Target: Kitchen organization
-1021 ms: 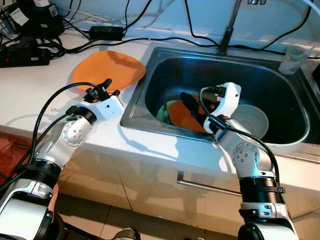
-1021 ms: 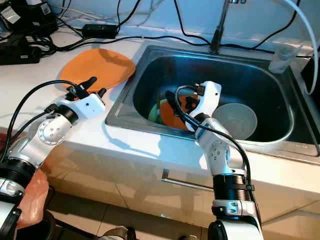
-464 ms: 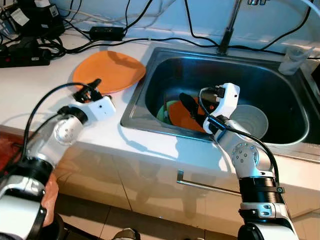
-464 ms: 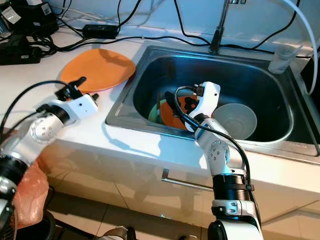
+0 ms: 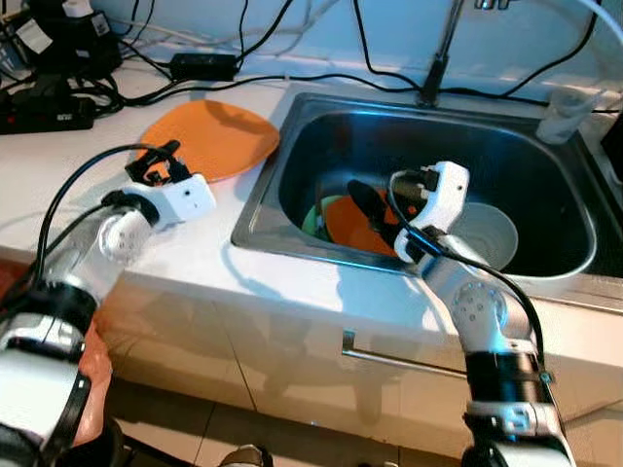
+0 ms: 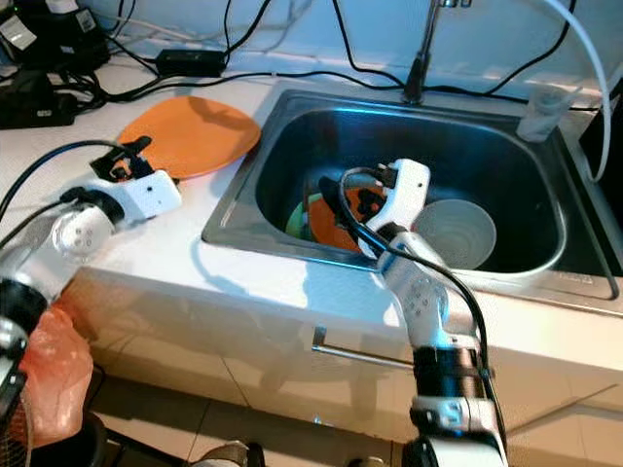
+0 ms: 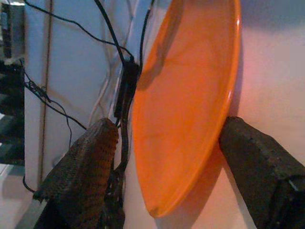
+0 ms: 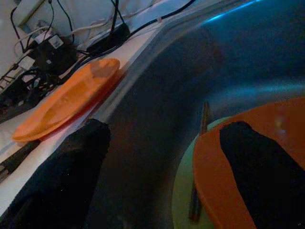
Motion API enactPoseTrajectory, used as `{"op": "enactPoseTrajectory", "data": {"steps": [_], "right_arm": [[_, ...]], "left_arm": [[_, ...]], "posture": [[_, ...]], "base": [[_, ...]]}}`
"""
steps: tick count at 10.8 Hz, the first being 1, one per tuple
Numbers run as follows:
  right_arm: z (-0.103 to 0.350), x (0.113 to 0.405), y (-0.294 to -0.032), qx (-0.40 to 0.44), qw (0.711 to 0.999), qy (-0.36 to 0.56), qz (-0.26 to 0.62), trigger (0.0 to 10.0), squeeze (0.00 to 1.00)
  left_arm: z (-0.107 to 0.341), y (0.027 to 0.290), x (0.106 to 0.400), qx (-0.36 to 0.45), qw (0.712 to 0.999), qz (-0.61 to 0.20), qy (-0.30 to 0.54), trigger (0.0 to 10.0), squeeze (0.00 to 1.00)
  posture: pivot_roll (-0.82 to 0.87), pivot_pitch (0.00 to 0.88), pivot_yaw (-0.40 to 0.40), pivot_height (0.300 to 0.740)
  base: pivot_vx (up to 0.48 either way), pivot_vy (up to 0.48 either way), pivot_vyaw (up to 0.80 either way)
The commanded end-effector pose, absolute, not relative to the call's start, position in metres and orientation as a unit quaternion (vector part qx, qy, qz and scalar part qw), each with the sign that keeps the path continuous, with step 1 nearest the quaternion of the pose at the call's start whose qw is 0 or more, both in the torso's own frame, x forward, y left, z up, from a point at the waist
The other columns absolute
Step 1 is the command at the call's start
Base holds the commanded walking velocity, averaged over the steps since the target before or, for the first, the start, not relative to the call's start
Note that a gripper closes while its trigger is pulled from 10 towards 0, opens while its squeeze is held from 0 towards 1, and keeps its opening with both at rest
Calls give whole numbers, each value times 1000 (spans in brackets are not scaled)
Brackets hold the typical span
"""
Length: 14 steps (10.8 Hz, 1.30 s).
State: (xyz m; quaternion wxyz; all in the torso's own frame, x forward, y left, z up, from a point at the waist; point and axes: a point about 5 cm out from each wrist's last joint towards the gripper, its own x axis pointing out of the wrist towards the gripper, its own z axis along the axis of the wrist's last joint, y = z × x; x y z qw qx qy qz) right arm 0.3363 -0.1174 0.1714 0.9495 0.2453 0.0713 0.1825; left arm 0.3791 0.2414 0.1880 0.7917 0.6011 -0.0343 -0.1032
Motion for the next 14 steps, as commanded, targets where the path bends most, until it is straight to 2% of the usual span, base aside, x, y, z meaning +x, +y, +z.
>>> {"op": "enactPoseTrajectory", "data": {"steps": [1, 7, 11, 12, 13, 14], "right_arm": [[171, 331, -118, 251, 948, 75, 180, 10000, 0], [166, 309, -128, 258, 951, 88, 145, 10000, 0], [168, 302, -131, 265, 951, 86, 138, 10000, 0], [176, 296, -122, 279, 939, 80, 185, 10000, 0], [182, 289, -111, 279, 925, 81, 243, 10000, 0], [184, 286, -107, 280, 918, 82, 268, 10000, 0]], "left_arm": [[168, 250, 375, 619, 776, -122, 23, 10000, 0], [165, 242, 382, 626, 766, -140, 46, 10000, 0], [181, 236, 392, 616, 781, -97, 25, 10000, 0], [181, 231, 394, 608, 787, -99, 28, 745, 0], [177, 226, 394, 598, 793, -114, 31, 0, 0], [174, 224, 393, 595, 794, -119, 32, 0, 0]], "posture": [[83, 152, 36, 740], [30, 225, 77, 740], [9, 234, 83, 740], [3, 232, 82, 740], [1, 228, 80, 740], [0, 227, 80, 740]], "base": [[0, 0, 0], [0, 0, 0], [0, 0, 0], [0, 0, 0], [0, 0, 0], [0, 0, 0]]}}
